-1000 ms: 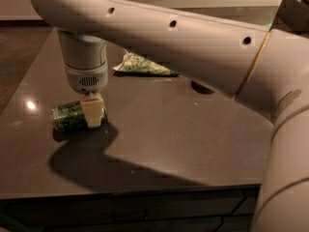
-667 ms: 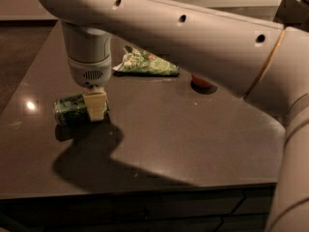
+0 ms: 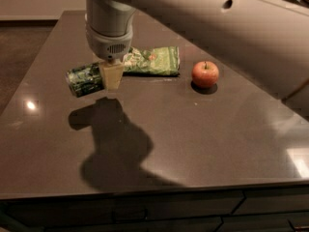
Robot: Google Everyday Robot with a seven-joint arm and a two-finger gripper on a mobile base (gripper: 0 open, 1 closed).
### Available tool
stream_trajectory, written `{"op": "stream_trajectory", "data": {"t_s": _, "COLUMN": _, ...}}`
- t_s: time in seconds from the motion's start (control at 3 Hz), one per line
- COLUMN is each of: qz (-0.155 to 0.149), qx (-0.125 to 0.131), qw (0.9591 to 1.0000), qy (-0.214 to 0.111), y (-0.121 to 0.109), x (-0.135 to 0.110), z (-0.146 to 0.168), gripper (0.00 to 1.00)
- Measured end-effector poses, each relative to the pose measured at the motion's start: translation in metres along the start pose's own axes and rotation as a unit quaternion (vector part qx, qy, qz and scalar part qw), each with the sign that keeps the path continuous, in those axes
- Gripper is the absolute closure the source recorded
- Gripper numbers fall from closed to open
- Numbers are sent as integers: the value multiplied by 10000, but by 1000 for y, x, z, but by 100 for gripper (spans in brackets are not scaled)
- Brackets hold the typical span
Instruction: Place green can upright
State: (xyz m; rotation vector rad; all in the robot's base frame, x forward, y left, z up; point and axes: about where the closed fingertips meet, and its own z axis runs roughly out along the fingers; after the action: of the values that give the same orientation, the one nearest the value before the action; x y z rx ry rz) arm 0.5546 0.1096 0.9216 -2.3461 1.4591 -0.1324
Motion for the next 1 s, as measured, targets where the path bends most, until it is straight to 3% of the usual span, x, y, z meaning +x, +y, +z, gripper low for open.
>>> {"op": "stream_trajectory", "data": {"t_s": 0.33, "qz": -614, "qx": 648, "qw": 9960, "qy": -6, "y": -17, "x": 17, "z": -19, "gripper": 100}}
{"op": "stream_trajectory", "data": {"t_s": 0.67, "qz": -1525, "qx": 1556, "qw": 9760, "qy": -15, "y": -25, "x": 29, "z": -48, "gripper": 100}}
{"op": "stream_trajectory", "data": {"t_s": 1.0, "qz": -2087, "qx": 2184, "qw": 9533, "qy": 55, "y": -26, "x": 35, "z": -64, "gripper": 100}}
